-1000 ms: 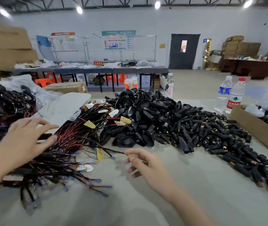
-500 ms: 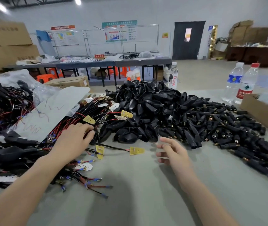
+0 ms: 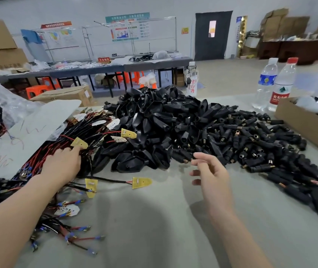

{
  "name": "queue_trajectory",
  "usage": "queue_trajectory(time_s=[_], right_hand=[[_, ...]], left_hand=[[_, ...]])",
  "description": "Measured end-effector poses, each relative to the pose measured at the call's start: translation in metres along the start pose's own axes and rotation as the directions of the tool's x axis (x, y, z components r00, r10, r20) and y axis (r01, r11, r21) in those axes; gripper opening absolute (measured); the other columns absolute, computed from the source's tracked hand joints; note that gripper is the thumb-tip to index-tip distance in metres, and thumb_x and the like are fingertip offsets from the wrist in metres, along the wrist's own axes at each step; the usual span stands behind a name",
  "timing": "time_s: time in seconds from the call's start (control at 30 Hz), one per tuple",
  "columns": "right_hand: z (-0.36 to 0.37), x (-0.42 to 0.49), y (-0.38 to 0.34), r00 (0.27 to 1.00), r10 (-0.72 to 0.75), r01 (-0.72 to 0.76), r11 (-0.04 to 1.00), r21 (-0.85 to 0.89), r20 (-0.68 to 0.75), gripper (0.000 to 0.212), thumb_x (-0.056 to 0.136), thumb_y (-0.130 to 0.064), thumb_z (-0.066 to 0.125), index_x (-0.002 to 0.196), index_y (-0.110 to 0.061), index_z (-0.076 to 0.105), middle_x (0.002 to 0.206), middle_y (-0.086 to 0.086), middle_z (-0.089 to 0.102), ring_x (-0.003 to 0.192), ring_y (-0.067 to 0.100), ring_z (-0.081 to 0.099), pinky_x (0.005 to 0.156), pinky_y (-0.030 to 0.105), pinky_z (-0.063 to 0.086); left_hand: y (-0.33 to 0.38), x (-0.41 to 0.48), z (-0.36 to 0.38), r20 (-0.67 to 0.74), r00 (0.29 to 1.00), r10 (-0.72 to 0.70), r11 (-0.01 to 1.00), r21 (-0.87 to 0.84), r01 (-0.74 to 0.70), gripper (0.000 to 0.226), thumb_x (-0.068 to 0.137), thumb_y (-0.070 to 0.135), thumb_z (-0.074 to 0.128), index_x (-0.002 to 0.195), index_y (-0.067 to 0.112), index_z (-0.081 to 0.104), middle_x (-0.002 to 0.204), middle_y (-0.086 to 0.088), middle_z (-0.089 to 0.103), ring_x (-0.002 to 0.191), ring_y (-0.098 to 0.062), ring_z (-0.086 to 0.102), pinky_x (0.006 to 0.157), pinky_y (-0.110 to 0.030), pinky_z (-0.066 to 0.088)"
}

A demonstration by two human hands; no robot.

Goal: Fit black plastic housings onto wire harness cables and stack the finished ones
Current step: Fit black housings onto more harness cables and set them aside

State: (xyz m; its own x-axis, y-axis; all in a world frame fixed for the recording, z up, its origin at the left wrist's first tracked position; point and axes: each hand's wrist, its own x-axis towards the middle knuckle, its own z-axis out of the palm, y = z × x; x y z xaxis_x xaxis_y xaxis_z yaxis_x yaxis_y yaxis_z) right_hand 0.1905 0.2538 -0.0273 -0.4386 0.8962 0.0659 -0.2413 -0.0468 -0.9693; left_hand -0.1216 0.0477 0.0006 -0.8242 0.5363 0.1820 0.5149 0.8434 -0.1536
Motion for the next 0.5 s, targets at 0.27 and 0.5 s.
queue_trajectory(time_s=[0.27, 0.5], right_hand=[[-0.025, 0.011, 0.007, 0.957, -0.254, 0.108, 0.757, -0.644, -0.138, 0.036, 0.099, -0.017, 0.047, 0.131, -0.027, 0.059, 0.145, 0.0, 0.042, 0.133, 0.022, 0.041, 0.11, 0.044, 0.039], [-0.026, 0.008, 0.014, 0.988, -0.155, 0.089, 0.57, -0.817, 0.0, 0.045, 0.099, -0.033, 0.054, 0.142, -0.024, 0.049, 0.155, 0.006, 0.033, 0.139, 0.026, 0.033, 0.11, 0.042, 0.035]], left_hand=[[0.001, 0.006, 0.01, 0.105, 0.99, -0.09, 0.995, -0.023, 0.093, 0.051, 0.103, 0.029, 0.037, 0.152, 0.02, 0.028, 0.146, -0.017, 0.038, 0.13, -0.04, 0.039, 0.102, -0.052, 0.038], [-0.007, 0.002, -0.003, -0.052, 0.998, 0.045, 0.99, 0.134, -0.038, 0.032, 0.102, 0.021, 0.043, 0.132, 0.021, 0.054, 0.123, -0.008, 0.062, 0.11, -0.032, 0.058, 0.087, -0.043, 0.044]])
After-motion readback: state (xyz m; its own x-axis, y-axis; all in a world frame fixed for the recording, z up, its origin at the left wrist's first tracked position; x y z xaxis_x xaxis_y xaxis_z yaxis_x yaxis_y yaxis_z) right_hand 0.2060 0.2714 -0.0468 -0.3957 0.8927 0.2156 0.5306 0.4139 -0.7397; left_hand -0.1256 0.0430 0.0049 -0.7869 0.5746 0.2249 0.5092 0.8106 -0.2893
